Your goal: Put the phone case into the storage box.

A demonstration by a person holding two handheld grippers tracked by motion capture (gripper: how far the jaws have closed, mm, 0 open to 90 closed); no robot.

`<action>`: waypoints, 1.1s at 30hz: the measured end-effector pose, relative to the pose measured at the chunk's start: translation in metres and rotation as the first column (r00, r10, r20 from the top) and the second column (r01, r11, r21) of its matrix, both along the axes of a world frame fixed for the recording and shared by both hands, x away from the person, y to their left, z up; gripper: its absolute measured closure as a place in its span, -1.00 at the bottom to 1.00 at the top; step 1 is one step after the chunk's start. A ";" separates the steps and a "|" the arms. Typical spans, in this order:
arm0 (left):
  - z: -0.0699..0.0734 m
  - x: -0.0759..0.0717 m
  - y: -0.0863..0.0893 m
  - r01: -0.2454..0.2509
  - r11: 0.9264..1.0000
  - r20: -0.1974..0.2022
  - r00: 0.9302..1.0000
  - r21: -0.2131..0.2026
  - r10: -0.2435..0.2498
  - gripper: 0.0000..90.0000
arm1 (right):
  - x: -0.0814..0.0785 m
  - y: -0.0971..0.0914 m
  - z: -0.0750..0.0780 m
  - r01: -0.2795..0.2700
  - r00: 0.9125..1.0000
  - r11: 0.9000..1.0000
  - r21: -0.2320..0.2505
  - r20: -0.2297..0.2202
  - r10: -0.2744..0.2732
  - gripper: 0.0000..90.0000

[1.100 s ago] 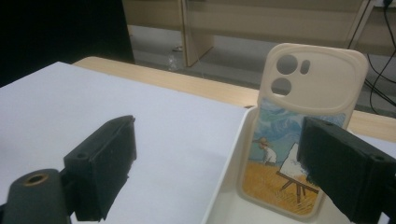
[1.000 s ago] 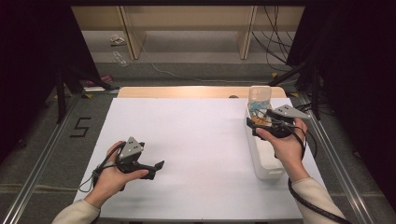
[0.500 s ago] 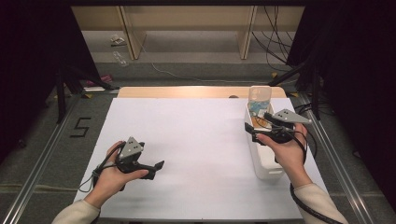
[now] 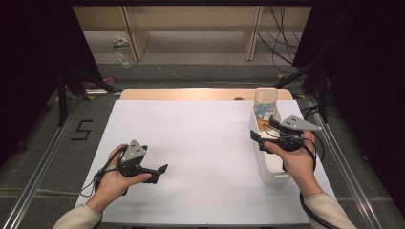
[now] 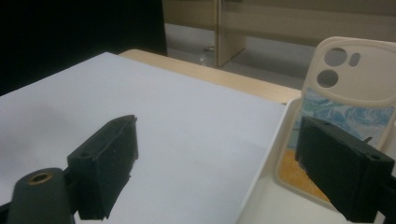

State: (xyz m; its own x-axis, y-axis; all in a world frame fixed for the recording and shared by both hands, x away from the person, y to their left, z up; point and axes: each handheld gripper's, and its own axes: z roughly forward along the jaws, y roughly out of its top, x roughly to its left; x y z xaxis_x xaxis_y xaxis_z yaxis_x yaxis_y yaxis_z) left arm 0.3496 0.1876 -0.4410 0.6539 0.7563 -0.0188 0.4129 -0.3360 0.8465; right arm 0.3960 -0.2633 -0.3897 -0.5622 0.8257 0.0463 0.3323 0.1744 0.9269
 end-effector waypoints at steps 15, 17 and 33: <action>0.001 -0.002 -0.002 0.007 1.000 0.002 1.000 0.001 -0.007 -0.99 | -0.016 -0.002 -0.003 -0.038 0.999 0.999 -0.006 0.009 0.038 -0.68; 0.001 -0.002 -0.002 0.007 1.000 0.001 1.000 0.000 -0.007 -0.99 | -0.018 -0.002 -0.003 -0.041 0.999 0.999 -0.005 0.008 0.041 -0.68; 0.001 -0.004 -0.003 0.009 1.000 0.000 1.000 0.000 -0.009 -0.99 | -0.030 -0.008 -0.009 -0.075 0.997 0.997 -0.017 0.014 0.075 -0.68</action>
State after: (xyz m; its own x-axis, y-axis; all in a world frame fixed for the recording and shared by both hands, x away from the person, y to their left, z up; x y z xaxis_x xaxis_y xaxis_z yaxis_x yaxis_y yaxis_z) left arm 0.3460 0.1843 -0.4399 0.6610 0.7501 -0.0187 0.4095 -0.3398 0.8467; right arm 0.3662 -0.2709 -0.3990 -0.6233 0.7816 0.0243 0.3045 0.2140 0.9282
